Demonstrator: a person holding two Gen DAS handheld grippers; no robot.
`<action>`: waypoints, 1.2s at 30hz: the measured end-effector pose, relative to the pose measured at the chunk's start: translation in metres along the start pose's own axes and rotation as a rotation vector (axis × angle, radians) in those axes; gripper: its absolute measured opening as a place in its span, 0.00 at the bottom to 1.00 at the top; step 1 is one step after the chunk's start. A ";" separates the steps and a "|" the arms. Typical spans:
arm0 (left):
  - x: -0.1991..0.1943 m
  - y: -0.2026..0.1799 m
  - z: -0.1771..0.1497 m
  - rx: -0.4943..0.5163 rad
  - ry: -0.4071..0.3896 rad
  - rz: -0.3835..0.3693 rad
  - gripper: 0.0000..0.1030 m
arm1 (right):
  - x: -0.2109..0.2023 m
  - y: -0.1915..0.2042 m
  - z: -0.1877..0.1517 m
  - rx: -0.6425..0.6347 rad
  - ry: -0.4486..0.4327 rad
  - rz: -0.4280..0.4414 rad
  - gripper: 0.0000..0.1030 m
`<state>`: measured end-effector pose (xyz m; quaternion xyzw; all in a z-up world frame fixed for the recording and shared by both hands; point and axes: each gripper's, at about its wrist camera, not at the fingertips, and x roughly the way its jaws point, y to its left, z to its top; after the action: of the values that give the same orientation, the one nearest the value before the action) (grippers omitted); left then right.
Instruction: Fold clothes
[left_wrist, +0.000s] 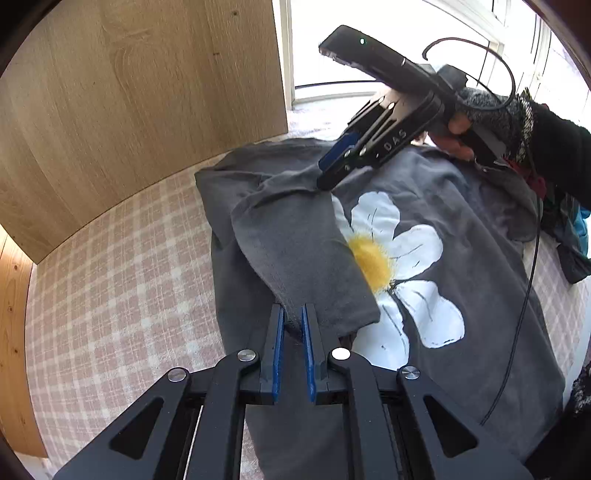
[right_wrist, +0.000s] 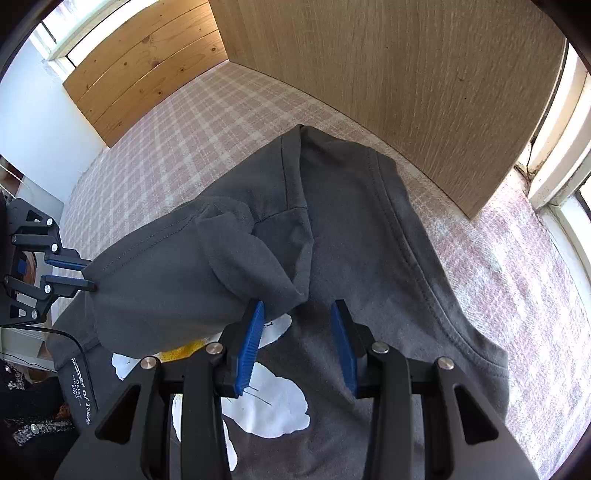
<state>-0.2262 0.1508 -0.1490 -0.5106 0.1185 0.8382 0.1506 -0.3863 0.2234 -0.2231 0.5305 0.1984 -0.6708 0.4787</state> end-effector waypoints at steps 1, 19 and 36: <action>0.004 0.002 -0.002 -0.004 0.016 0.003 0.12 | 0.000 0.000 0.001 0.003 -0.003 -0.005 0.36; -0.009 0.030 -0.065 -0.213 0.052 0.045 0.15 | 0.023 0.036 0.064 -0.052 0.032 -0.093 0.35; -0.004 0.024 -0.112 -0.272 0.061 0.003 0.15 | 0.056 0.032 0.125 0.016 0.069 -0.112 0.04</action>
<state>-0.1416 0.0886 -0.1948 -0.5512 0.0092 0.8309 0.0750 -0.4230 0.0879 -0.2212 0.5453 0.2386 -0.6795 0.4290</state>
